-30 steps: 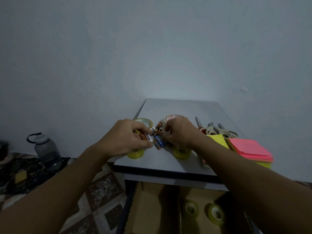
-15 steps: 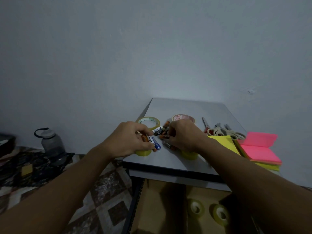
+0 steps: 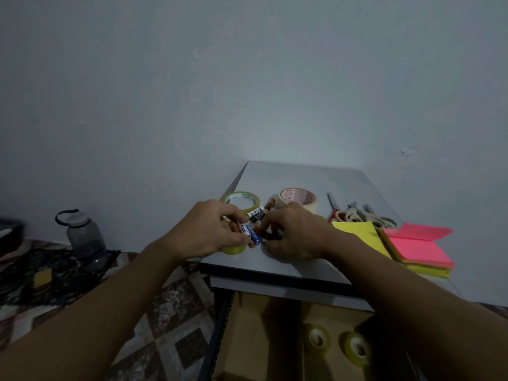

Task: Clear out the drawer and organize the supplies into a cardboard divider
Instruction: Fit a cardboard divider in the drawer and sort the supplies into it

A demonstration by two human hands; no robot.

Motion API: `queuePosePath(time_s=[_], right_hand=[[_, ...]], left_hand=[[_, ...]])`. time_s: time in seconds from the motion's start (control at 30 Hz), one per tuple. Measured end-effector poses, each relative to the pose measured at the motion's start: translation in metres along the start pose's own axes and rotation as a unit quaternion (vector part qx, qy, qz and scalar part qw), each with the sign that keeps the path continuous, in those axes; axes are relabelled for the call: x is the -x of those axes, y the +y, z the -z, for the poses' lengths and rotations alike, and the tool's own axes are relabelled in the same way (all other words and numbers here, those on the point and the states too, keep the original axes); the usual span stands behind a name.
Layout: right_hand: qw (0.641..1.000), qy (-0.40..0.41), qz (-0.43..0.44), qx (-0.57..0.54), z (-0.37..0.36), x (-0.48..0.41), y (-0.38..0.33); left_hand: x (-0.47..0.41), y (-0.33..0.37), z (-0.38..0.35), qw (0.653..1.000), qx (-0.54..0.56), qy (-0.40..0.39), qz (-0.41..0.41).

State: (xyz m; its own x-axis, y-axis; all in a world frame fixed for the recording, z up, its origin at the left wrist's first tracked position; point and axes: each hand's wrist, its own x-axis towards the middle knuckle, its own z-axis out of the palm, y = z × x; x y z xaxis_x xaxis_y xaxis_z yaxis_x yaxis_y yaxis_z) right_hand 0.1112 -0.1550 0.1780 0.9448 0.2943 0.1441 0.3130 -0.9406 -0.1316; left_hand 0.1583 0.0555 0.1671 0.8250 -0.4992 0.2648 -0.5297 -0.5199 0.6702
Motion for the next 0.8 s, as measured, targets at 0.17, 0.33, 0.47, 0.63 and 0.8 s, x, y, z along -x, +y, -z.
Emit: queuePosePath(time_s=[0.17,0.33,0.47,0.63,0.8], right_hand=[[1.000,0.020,-0.005,-0.001,-0.0039,-0.0020,-0.0008],[0.998,0.026,-0.046,-0.036,-0.0085,-0.0005,-0.0008],[0.997,0.028,-0.064,-0.035,-0.0077,-0.0010,-0.0034],[0.997,0.008,-0.075,-0.034,-0.0074,-0.0041,-0.0040],[0.996,0.028,-0.084,-0.024,-0.0090,-0.0045,-0.0032]], left_hand=[[0.0015,0.0017,0.0010,1.000,-0.006,-0.001,-0.005],[0.0051,0.0016,0.0014,1.000,-0.001,0.002,-0.007],[0.0061,-0.0004,0.0018,1.000,0.002,0.010,-0.015],[0.0062,-0.0050,0.0004,1.000,0.015,0.019,-0.016],[0.0079,-0.0053,0.0017,0.999,0.020,0.025,-0.017]])
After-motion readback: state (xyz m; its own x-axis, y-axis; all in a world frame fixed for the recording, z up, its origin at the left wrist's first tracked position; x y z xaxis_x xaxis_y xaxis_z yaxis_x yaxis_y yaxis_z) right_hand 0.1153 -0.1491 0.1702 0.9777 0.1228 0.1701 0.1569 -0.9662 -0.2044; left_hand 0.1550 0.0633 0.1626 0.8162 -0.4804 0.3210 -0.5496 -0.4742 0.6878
